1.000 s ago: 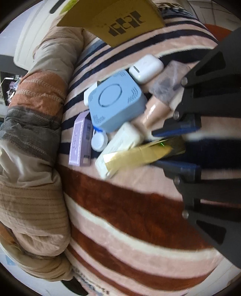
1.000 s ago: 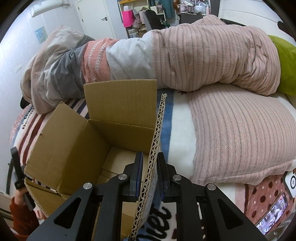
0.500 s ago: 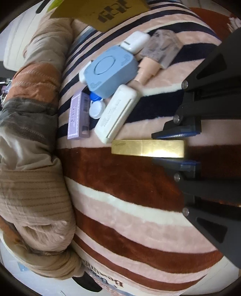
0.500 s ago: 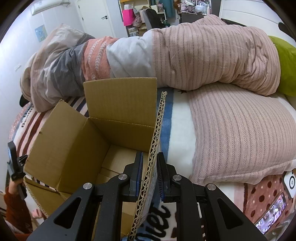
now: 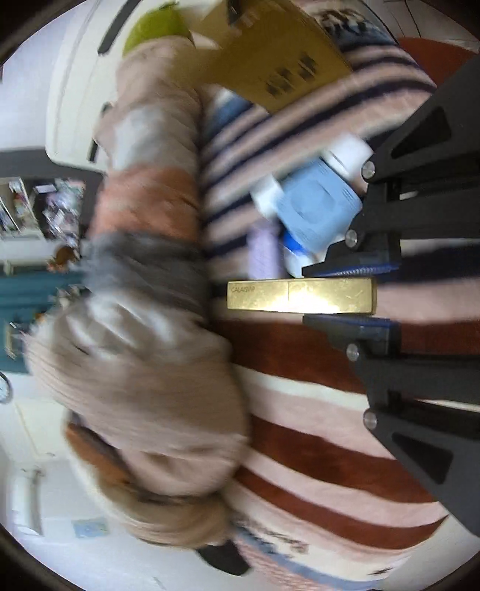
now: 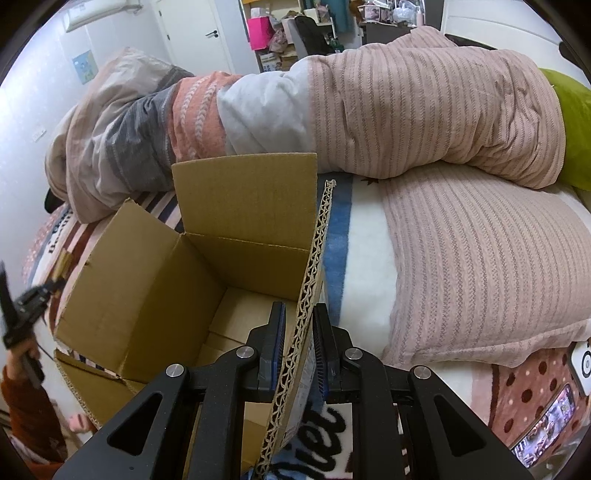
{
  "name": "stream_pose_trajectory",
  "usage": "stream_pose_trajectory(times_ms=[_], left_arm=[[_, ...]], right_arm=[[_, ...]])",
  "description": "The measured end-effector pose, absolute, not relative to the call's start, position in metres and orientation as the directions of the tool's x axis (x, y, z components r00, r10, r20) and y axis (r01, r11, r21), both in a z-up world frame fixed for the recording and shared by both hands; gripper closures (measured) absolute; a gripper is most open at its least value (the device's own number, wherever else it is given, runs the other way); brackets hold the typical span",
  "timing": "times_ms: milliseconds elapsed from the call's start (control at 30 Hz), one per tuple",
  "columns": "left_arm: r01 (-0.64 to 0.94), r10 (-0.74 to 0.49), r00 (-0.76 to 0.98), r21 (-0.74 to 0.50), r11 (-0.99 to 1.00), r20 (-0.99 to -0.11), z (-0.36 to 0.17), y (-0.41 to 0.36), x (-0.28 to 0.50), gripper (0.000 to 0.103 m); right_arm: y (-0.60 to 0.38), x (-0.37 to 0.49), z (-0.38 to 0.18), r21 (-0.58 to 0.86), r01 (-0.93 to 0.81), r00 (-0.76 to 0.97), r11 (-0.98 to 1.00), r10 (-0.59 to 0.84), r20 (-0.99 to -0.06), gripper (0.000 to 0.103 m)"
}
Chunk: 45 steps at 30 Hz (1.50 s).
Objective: Organize rigid objects
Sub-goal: 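Carry the gold bar into the box and open the left tool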
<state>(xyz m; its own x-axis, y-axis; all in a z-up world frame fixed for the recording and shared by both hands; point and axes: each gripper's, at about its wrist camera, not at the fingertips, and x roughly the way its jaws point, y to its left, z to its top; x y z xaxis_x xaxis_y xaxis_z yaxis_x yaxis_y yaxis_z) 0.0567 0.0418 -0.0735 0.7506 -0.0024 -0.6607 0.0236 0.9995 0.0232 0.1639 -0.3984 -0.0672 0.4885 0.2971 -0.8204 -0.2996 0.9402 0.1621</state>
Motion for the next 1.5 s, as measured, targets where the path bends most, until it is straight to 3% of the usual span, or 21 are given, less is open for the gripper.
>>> stream_pose_trajectory(times_ms=[167,333,633,967,1067,1133,1500], left_arm=[[0.285,-0.264,0.754,-0.062,0.956,-0.602,-0.016,-0.034,0.078,0.088],[0.513,-0.483,0.605,-0.154,0.844,-0.634,0.003,-0.127,0.105,0.088],[0.581,-0.431,0.365,-0.159,0.798,-0.825,-0.042,-0.238,0.156,0.088],[0.584,-0.371,0.321,-0.126,0.802,-0.871,-0.063,-0.247,0.163,0.088],[0.585,-0.379,0.330,-0.128,0.801,-0.865,-0.061,-0.243,0.160,0.079],[0.584,-0.393,0.354,-0.127,0.802,-0.849,-0.055,-0.236,0.154,0.064],[0.516,-0.413,0.559,-0.088,0.852,-0.719,-0.007,-0.161,0.109,0.039]], right_arm=[[-0.400,0.162,-0.068,0.171,-0.297,0.492,0.939,0.304,-0.815,0.093],[-0.400,0.161,-0.069,0.171,-0.295,0.497,0.940,0.304,-0.813,0.093],[-0.395,0.163,-0.068,0.142,-0.310,0.492,0.940,0.286,-0.822,0.093],[-0.392,0.164,-0.070,0.129,-0.315,0.485,0.940,0.276,-0.830,0.093],[-0.390,0.163,-0.071,0.128,-0.319,0.477,0.939,0.276,-0.834,0.092],[-0.389,0.162,-0.073,0.114,-0.319,0.477,0.941,0.264,-0.838,0.092],[-0.365,0.159,-0.064,-0.089,-0.320,0.496,0.943,0.086,-0.864,0.091]])
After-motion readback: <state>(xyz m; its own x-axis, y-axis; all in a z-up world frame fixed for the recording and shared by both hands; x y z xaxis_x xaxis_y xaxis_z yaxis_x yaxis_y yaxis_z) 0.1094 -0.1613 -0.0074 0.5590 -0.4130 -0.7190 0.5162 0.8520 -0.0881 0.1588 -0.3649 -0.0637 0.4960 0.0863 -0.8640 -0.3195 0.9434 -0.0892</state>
